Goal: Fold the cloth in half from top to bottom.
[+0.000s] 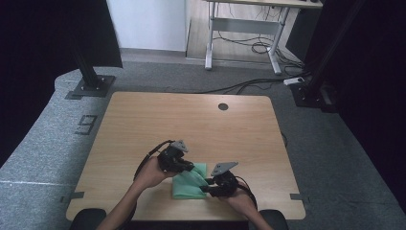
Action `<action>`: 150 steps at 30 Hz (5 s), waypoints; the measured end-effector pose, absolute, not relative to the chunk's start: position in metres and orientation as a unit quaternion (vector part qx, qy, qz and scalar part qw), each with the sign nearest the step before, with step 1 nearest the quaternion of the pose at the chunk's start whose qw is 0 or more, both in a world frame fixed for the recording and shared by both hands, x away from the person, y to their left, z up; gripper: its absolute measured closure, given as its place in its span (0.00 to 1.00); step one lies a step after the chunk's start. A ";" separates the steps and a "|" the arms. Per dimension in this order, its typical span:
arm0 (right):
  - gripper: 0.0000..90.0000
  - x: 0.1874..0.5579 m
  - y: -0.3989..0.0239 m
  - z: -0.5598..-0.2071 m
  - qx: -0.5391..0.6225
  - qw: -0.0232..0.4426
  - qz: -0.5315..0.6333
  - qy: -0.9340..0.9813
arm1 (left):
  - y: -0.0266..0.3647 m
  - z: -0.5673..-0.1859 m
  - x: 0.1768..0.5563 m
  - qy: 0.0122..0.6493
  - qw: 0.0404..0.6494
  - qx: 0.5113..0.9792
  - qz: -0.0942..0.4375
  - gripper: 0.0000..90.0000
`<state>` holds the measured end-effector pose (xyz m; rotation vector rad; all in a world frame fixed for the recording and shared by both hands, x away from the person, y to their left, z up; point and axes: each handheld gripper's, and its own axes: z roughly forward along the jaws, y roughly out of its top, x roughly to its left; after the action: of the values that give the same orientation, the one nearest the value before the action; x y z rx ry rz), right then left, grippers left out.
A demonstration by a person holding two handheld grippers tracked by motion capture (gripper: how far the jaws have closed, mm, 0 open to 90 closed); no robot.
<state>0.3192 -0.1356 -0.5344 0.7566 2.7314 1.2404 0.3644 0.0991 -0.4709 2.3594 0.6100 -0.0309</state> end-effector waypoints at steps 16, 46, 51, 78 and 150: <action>0.52 0.328 -0.172 -0.522 0.295 0.050 0.421 0.857 | 0.129 -0.488 0.315 0.237 0.354 0.905 -0.017 0.70; 0.28 0.320 -0.128 -0.538 0.276 0.062 0.362 0.888 | 0.145 -0.528 0.327 0.349 0.309 0.881 0.076 0.18; 0.27 0.316 -0.130 -0.540 0.276 0.063 0.359 0.889 | 0.146 -0.533 0.326 0.354 0.312 0.878 0.076 0.18; 0.44 0.339 -0.123 -0.541 0.294 0.093 0.352 0.884 | 0.148 -0.539 0.337 0.351 0.322 0.870 0.125 0.17; 0.97 0.316 -0.121 -0.532 0.272 0.080 0.335 0.899 | 0.121 -0.530 0.330 0.325 0.360 0.870 0.093 0.16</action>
<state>0.3156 -0.1205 -0.5324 0.8124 2.6878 1.0024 0.3298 0.1214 -0.5304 2.2422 0.8371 0.2397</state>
